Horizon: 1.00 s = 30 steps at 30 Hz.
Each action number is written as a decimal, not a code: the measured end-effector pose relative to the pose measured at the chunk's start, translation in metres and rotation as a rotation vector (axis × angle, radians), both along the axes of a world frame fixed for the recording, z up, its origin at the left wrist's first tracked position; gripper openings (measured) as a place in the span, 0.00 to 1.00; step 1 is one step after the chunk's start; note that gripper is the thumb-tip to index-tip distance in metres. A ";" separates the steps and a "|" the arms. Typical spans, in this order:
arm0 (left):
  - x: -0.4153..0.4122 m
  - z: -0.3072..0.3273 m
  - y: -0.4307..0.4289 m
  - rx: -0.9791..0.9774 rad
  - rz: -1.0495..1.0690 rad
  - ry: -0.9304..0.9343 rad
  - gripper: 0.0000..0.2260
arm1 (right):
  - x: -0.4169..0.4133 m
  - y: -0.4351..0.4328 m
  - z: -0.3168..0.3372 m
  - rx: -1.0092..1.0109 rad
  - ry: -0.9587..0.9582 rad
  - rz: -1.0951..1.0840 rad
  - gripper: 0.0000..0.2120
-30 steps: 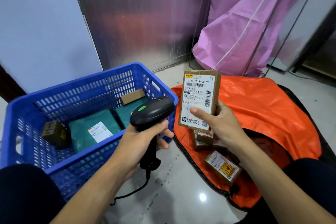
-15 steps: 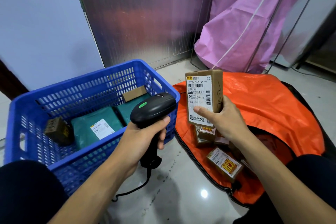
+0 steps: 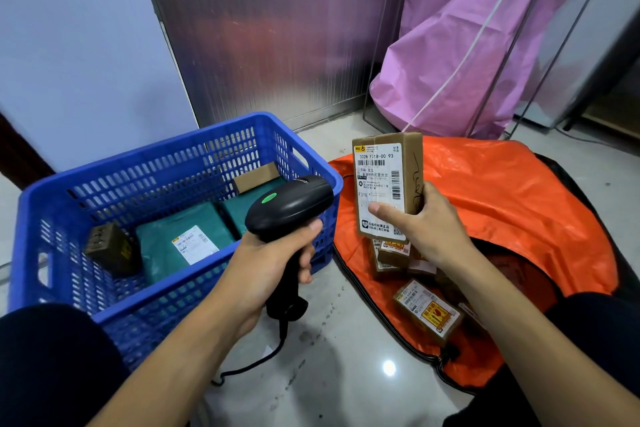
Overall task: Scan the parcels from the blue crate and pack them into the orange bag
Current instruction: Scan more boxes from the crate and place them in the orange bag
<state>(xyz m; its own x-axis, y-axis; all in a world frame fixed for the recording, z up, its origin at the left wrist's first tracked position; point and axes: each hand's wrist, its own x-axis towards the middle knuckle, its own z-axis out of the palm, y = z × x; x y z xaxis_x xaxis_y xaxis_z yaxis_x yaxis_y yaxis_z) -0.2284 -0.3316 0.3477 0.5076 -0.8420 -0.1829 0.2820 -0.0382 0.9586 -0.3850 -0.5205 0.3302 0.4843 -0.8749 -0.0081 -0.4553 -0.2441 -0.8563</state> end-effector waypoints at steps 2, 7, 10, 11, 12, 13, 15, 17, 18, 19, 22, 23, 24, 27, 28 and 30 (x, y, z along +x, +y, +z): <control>0.000 0.000 0.000 0.002 0.003 -0.002 0.06 | 0.000 0.000 0.001 -0.002 0.005 -0.002 0.29; 0.000 -0.001 -0.001 0.002 0.008 -0.008 0.05 | -0.001 0.000 -0.001 0.004 -0.009 0.001 0.28; -0.001 0.000 0.000 0.009 0.025 -0.001 0.04 | -0.002 0.001 0.002 0.008 -0.004 0.005 0.30; 0.000 0.000 -0.001 0.005 0.033 -0.003 0.04 | -0.001 0.000 0.002 0.008 -0.007 0.004 0.32; -0.001 0.000 -0.001 0.006 0.040 -0.006 0.04 | -0.003 0.000 0.002 0.015 -0.005 -0.003 0.33; -0.001 0.001 -0.002 0.003 0.054 -0.016 0.04 | -0.003 -0.001 0.001 0.021 -0.013 -0.005 0.34; 0.000 0.001 -0.003 -0.003 0.085 -0.029 0.04 | -0.004 -0.002 0.000 0.032 -0.039 -0.017 0.33; 0.005 0.001 -0.003 -0.008 0.120 -0.039 0.04 | -0.005 -0.003 0.000 0.030 -0.061 -0.030 0.32; 0.008 0.000 -0.003 -0.008 0.137 -0.043 0.04 | -0.006 -0.002 0.001 0.027 -0.064 -0.032 0.32; 0.012 0.000 -0.003 -0.004 0.154 -0.045 0.04 | -0.009 -0.006 -0.002 0.028 -0.060 -0.038 0.32; 0.021 -0.001 -0.006 0.007 0.184 -0.027 0.05 | -0.024 -0.020 -0.009 0.080 0.020 0.018 0.36; 0.023 -0.001 -0.007 0.005 0.184 -0.010 0.06 | -0.030 -0.024 -0.011 0.122 0.070 0.085 0.36; 0.024 -0.002 -0.008 0.012 0.177 0.008 0.07 | -0.036 -0.026 -0.014 0.182 0.145 0.171 0.32; 0.018 -0.005 -0.016 0.051 0.151 0.054 0.09 | -0.048 -0.022 -0.033 0.294 0.488 0.352 0.17; 0.013 -0.005 -0.018 0.060 0.138 0.052 0.08 | -0.051 -0.020 -0.046 0.312 0.561 0.330 0.16; 0.002 -0.005 -0.022 0.065 0.109 0.011 0.08 | -0.057 -0.027 -0.080 0.354 0.595 0.262 0.16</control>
<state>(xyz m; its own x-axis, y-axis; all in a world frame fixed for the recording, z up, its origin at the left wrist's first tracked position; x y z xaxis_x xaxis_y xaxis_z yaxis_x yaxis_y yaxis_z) -0.2261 -0.3536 0.3427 0.5933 -0.7679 -0.2416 0.2984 -0.0691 0.9519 -0.4424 -0.5472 0.2501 0.5023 -0.6278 -0.5946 -0.8319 -0.1632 -0.5305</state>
